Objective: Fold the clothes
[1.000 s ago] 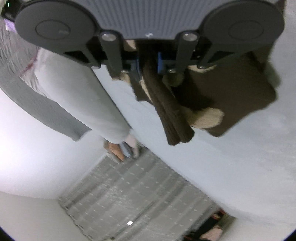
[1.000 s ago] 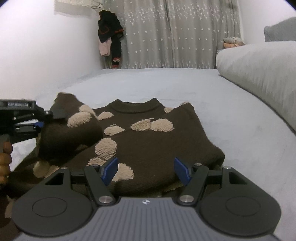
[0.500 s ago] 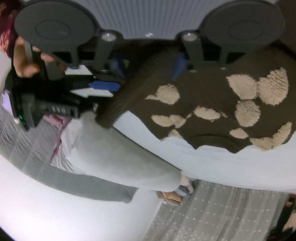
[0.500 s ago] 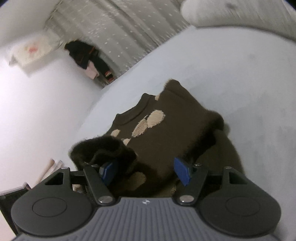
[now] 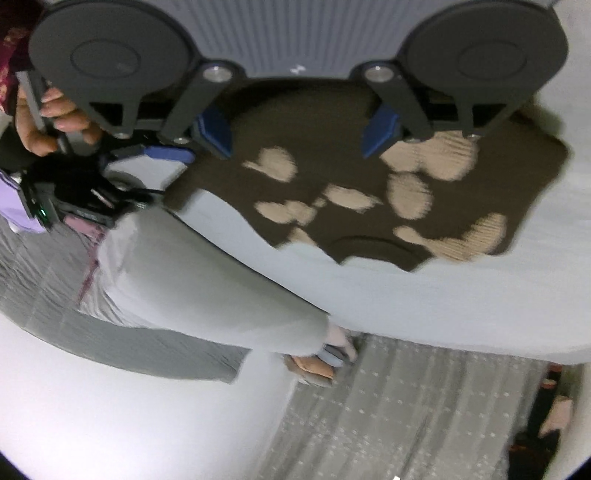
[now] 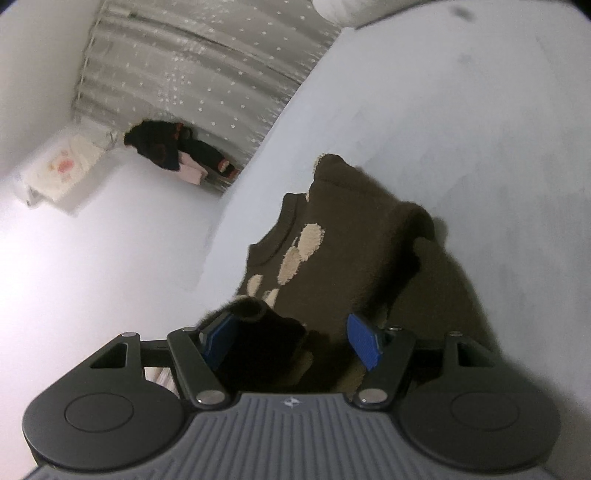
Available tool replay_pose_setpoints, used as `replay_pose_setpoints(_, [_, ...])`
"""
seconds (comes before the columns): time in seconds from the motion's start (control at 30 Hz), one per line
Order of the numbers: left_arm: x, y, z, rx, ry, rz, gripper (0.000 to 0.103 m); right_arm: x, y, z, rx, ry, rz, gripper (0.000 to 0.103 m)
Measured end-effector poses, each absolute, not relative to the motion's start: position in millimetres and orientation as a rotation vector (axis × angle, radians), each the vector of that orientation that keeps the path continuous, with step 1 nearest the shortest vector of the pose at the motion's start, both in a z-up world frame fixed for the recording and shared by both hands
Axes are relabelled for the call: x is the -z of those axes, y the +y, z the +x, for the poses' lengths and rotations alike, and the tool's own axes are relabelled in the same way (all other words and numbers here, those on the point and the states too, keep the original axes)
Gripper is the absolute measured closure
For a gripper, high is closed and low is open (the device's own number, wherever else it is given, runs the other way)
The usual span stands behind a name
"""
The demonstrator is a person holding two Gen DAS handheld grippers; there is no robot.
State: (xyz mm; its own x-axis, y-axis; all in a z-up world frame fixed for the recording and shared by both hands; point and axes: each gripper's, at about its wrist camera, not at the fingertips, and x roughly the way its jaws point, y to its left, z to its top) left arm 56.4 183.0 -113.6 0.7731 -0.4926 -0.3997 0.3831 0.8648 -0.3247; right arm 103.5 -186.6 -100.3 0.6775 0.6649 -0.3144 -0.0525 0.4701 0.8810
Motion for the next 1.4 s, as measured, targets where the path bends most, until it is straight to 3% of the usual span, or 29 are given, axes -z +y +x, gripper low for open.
replay_pose_setpoints(0.2, [114.8,213.7,55.5,0.369,0.489,-0.25,0.023,115.8,-188.2,101.5,-0.55,0.788,1.137,0.031])
replay_pose_setpoints(0.33, [113.5,227.6,53.2,0.3,0.48,-0.226,0.022,108.2,-174.1,95.3,-0.539,0.808,1.025,0.04])
replay_pose_setpoints(0.4, [112.7,233.2,52.3,0.268,0.474,-0.214,0.021,103.2,-165.5,92.0,-0.54,0.815,0.954,0.049])
replay_pose_setpoints(0.43, [112.2,235.7,51.9,0.249,0.471,-0.203,0.021,102.1,-161.6,91.2,-0.543,0.817,0.916,0.065])
replay_pose_setpoints(0.47, [111.7,238.0,51.7,0.229,0.468,-0.188,0.02,100.4,-158.0,89.8,-0.547,0.819,0.873,0.091])
replay_pose_setpoints(0.8, [121.2,265.1,64.4,0.052,0.537,-0.151,0.02,36.1,-185.7,57.1,-0.437,0.518,0.623,0.092])
replay_pose_setpoints(0.97, [128.7,262.6,75.6,0.049,0.582,-0.146,0.033,51.0,-198.3,60.4,-0.368,0.586,0.616,0.092])
replay_pose_setpoints(1.23, [133.1,283.1,85.5,0.099,0.596,-0.459,0.026,76.5,-189.0,65.8,-0.29,0.736,0.488,0.091])
replay_pose_setpoints(1.33, [144.3,285.0,95.5,0.087,0.623,-0.554,0.034,75.4,-186.7,64.4,-0.294,0.735,0.467,0.091])
replay_pose_setpoints(1.4, [149.9,282.9,101.5,0.081,0.635,-0.595,0.049,75.0,-184.5,63.0,-0.293,0.734,0.45,0.09])
